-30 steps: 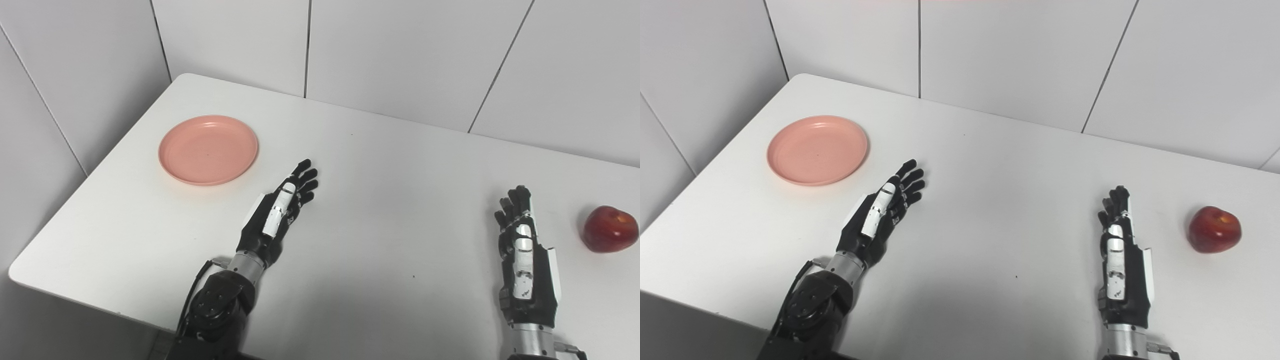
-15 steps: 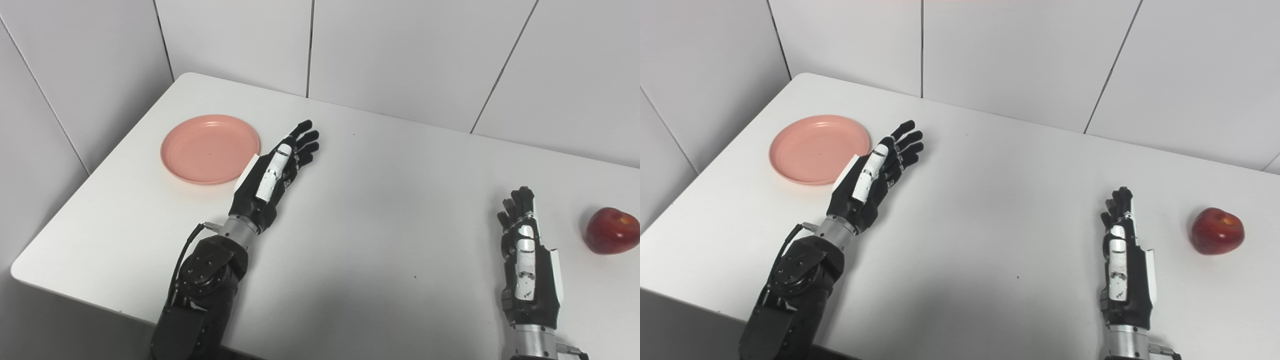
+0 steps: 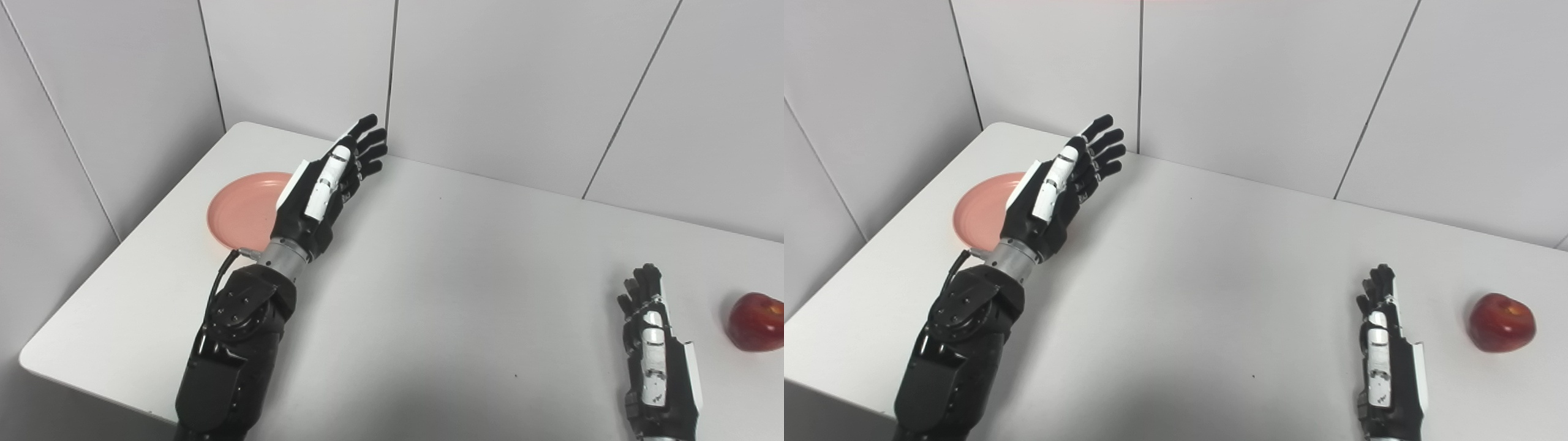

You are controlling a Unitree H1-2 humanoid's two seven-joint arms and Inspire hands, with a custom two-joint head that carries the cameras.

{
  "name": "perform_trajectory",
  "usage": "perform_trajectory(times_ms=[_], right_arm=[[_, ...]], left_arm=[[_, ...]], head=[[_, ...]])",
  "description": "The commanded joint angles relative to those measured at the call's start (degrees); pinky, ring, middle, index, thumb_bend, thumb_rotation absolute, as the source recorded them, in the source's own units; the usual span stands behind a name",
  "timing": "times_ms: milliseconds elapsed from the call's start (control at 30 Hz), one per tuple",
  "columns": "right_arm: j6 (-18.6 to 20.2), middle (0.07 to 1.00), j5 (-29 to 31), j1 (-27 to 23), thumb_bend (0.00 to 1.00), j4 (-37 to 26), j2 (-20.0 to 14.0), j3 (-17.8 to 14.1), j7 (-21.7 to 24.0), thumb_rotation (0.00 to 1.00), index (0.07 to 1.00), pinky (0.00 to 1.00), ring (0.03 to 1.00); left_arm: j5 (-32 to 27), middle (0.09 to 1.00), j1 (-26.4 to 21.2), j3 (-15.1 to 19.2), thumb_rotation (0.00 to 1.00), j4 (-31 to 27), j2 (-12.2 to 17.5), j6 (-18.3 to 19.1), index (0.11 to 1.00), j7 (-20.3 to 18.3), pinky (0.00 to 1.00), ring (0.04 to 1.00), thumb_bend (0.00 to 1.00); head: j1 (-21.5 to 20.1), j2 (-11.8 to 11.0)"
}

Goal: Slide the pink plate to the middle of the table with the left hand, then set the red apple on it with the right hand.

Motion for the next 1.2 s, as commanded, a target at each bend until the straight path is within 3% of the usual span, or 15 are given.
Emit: perform_trajectory(times_ms=[0,200,633,900,1167], right_arm=[[-1.29,1.0,-0.11,2.97,0.24,4.25,-0.43,-0.38,0.33,1.0,0.997,1.0,1.0],[-2.75,1.0,0.32,2.58,0.22,5.32,-0.39,-0.61,0.54,1.0,1.0,1.0,1.0],[-2.29,1.0,0.77,2.86,0.23,4.77,-0.31,-0.81,0.82,1.0,1.0,1.0,1.0],[-2.66,1.0,1.38,2.69,0.22,5.17,-0.31,-0.95,1.19,1.0,1.0,1.0,1.0],[-3.38,1.0,1.02,2.61,0.22,5.62,-0.81,-1.03,1.42,1.0,1.0,1.0,1.0]], left_arm=[[-0.58,0.918,-3.59,0.73,1.0,-1.05,1.74,0.01,0.897,0.19,0.9,0.91,0.37],[-2.98,0.922,-6.66,4.21,1.0,2.89,5.76,-1.42,0.901,-0.87,0.91,0.915,0.37],[-3.51,0.915,-9.87,9.88,1.0,10.28,10.92,-2.58,0.897,0.53,0.9,0.909,0.38],[-4.05,0.918,-10.58,12.43,1.0,12.26,12.67,-2.16,0.895,1.41,0.91,0.917,0.37],[-4.61,0.898,-11.78,14.67,1.0,14.79,13.72,-1.44,0.882,2.94,0.88,0.893,0.31]], head=[[0.1,0.05],[0.45,-0.14],[1.54,-0.31],[2.19,-0.54],[2.87,-0.78]])
